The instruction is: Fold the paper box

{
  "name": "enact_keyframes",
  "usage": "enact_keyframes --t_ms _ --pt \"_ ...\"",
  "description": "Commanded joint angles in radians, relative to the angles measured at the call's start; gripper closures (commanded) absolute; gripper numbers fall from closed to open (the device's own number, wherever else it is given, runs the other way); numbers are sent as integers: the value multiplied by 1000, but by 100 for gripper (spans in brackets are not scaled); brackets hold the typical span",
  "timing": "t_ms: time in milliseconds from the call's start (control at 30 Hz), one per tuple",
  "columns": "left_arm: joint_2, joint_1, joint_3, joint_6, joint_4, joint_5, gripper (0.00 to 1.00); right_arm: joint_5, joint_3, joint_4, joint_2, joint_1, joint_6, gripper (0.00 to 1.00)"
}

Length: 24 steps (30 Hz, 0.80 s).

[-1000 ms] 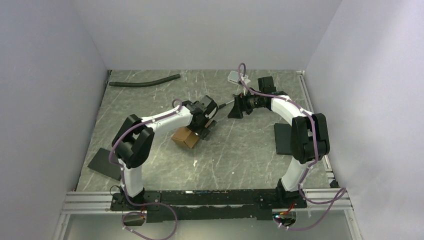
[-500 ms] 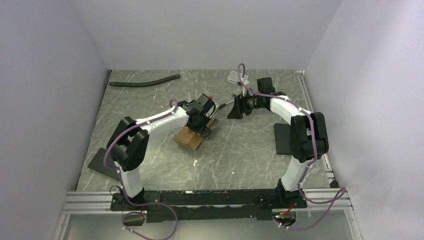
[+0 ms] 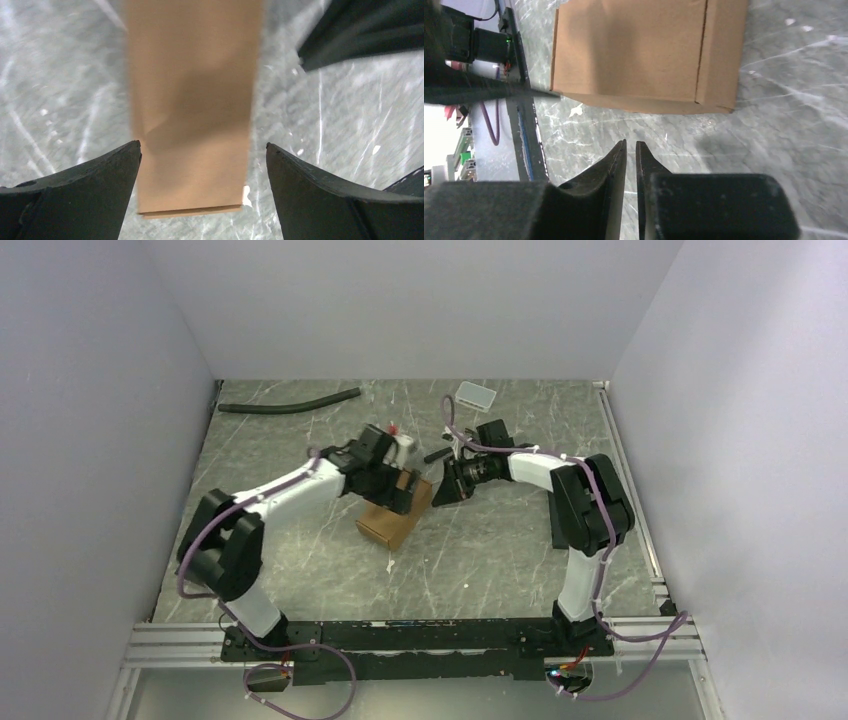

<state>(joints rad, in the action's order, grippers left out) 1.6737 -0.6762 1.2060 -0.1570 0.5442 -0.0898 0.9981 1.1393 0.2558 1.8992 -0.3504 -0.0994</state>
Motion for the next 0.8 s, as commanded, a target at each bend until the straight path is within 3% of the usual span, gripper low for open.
enact_keyframes --t_ms 0,167,433,600,767 --pt "-154 198 -115 -159 -137 -129 0 58 -50 -168 29 -44 84 86" --pt "-206 325 -205 -244 -248 -272 0 20 -206 -501 35 -79 334 92" --pt "-25 340 -211 -269 -310 -496 5 -221 -294 -890 58 -125 646 93" --pt "62 324 -263 -335 -404 -640 18 -382 -220 -826 121 -155 767 91" --pt "62 303 -285 -392 -452 -637 20 -364 -181 -774 120 -145 712 88"
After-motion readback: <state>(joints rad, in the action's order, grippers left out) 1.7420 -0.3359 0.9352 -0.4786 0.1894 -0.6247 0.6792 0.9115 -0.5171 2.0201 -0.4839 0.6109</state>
